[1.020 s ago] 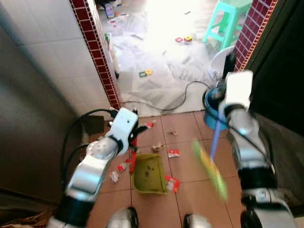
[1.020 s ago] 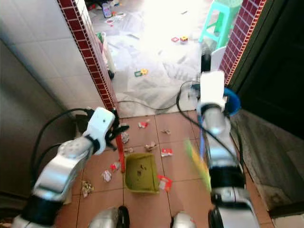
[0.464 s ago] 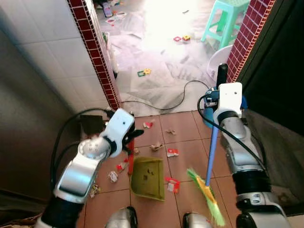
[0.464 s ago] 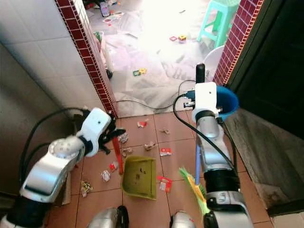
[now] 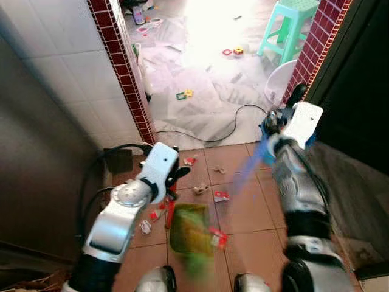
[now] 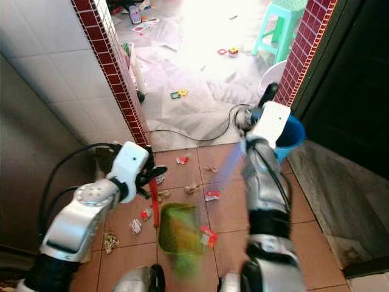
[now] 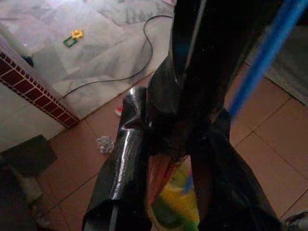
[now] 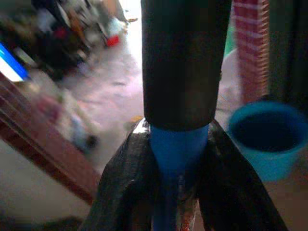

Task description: Sweep floor

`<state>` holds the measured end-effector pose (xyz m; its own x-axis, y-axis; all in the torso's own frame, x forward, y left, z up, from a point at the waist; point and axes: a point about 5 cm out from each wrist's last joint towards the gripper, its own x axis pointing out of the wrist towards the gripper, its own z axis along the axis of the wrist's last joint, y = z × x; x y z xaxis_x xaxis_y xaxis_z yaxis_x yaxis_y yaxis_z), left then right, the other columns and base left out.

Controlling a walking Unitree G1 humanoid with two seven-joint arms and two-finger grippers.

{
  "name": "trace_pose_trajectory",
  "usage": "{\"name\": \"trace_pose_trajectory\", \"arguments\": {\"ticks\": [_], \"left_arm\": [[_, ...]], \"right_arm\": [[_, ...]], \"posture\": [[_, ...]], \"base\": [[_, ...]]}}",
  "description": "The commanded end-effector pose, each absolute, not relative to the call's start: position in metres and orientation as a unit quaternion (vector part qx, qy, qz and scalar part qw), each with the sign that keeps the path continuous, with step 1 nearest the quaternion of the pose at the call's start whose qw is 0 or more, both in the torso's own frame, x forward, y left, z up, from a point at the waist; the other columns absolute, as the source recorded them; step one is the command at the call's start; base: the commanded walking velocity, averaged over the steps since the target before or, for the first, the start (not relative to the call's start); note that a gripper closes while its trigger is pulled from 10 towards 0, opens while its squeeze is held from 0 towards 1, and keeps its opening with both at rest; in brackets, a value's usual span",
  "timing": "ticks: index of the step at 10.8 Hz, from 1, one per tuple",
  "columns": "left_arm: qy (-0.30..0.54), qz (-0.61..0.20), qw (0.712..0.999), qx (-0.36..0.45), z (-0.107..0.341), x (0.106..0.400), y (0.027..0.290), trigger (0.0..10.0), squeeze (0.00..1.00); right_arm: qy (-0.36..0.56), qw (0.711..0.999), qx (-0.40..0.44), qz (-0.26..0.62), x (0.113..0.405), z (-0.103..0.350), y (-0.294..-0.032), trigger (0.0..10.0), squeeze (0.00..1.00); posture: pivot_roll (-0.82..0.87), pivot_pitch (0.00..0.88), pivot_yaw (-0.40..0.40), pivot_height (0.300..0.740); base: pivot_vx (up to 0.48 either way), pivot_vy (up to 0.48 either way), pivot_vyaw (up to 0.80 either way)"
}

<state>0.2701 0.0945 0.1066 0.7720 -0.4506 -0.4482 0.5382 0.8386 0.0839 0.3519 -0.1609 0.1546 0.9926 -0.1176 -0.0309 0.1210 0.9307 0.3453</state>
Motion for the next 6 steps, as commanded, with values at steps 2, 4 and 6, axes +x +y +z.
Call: {"name": "trace_pose_trajectory", "arguments": {"ticks": [2,4,6], "left_arm": [[0.303,-0.286,0.906,0.071,0.069,0.253,0.087,10.0,0.0],[0.261,-0.243,0.929,0.101,0.081,0.267,0.097,10.0,0.0],[0.231,-0.221,0.938,0.136,0.097,0.275,0.111,10.0,0.0]], "right_arm": [[-0.058,0.974,0.22,-0.019,0.359,0.187,-0.154,10.0,0.0],[-0.093,0.988,0.122,0.023,0.358,0.2,-0.155,10.0,0.0],[-0.116,0.993,0.002,0.037,0.348,0.198,-0.158,10.0,0.0]], "posture": [[-0.05,0.105,0.08,0.74],[-0.05,0.103,0.078,0.74],[-0.05,0.102,0.074,0.74]], "base": [[0.0,0.0,0.0],[0.0,0.0,0.0],[0.0,0.0,0.0]]}}
